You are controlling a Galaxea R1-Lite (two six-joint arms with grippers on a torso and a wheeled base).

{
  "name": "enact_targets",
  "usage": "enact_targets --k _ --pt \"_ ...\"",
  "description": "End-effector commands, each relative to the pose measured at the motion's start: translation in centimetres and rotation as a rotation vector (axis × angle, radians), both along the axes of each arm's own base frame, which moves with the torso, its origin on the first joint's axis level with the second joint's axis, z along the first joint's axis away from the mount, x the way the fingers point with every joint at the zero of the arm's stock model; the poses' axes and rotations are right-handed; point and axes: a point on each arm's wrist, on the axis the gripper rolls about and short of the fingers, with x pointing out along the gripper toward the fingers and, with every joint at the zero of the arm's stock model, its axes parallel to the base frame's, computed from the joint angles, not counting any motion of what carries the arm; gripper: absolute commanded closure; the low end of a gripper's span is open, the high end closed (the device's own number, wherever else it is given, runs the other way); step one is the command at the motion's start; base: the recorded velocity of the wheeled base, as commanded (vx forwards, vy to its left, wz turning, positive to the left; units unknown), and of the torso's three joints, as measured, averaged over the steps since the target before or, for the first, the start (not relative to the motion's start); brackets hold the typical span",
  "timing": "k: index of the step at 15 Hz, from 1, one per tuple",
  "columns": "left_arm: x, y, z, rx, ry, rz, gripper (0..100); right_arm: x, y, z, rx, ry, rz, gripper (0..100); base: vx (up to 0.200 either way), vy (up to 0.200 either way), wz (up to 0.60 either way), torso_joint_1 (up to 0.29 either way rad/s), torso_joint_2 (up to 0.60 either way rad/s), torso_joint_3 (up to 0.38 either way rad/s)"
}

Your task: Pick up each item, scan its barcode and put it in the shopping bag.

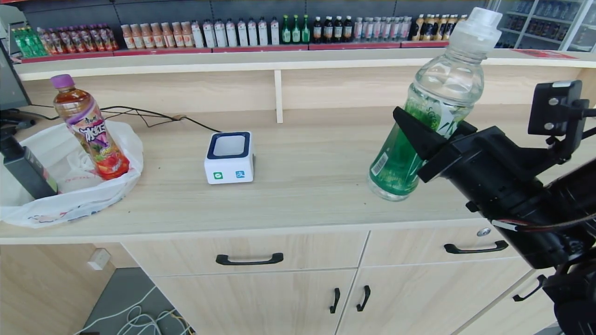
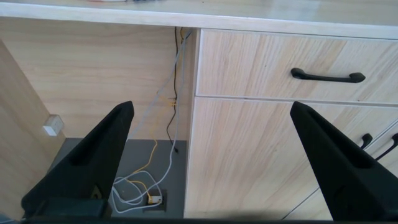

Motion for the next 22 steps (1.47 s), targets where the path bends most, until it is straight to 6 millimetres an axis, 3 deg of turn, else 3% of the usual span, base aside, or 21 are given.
enact_targets --k 1,9,11,22 --pt "0.0 0.0 0.0 0.000 0.000 -0.001 0 -0.1 0.0 -0.5 -0.010 0.015 0.004 100 0.000 0.000 0.00 0.000 0.00 0.000" --pt "0.0 0.0 0.0 0.000 0.000 0.001 0 0.2 0.1 -0.7 -0.002 0.029 0.008 100 0.000 0.000 0.00 0.000 0.00 0.000" --pt "0.0 0.0 0.0 -0.001 0.000 0.001 0 0.3 0.2 -0.8 -0.002 0.036 0.010 100 0.200 0.200 0.00 0.005 0.00 0.002" --pt "0.0 0.0 0.0 -0.001 0.000 0.001 0 0.9 0.5 -0.8 0.002 0.032 0.011 100 0.000 0.200 0.00 0.001 0.00 0.002"
